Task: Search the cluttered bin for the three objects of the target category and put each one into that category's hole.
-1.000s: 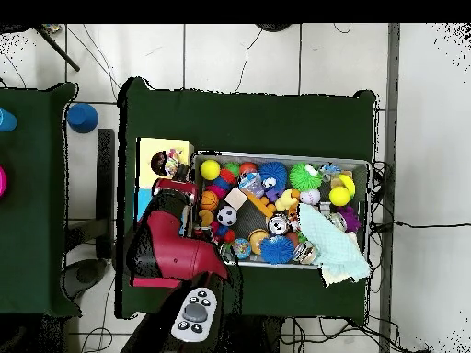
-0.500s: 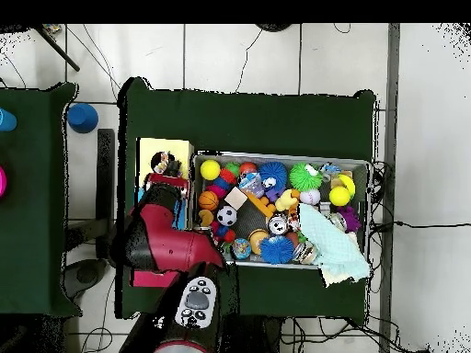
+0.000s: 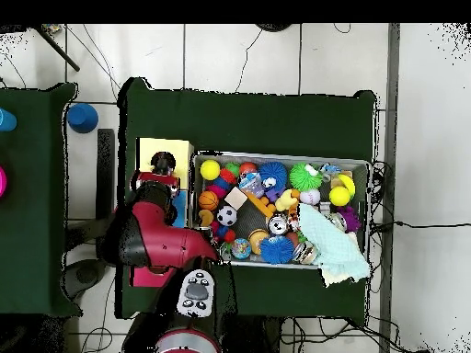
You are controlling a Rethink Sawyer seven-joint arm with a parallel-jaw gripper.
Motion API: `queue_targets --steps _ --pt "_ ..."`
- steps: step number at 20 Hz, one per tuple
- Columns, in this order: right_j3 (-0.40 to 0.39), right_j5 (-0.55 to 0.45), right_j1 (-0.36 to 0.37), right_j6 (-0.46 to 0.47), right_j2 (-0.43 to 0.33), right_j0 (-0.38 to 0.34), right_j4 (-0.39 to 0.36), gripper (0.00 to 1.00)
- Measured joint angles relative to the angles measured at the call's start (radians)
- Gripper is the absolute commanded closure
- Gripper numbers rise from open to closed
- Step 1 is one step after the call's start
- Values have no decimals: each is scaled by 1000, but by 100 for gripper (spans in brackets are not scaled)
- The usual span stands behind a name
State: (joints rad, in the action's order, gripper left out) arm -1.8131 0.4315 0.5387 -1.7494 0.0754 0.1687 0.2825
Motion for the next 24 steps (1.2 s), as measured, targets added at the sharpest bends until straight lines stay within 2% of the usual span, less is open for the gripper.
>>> queue_targets --steps 24 --pt "21 -1 -15 0 -6 4 19 100"
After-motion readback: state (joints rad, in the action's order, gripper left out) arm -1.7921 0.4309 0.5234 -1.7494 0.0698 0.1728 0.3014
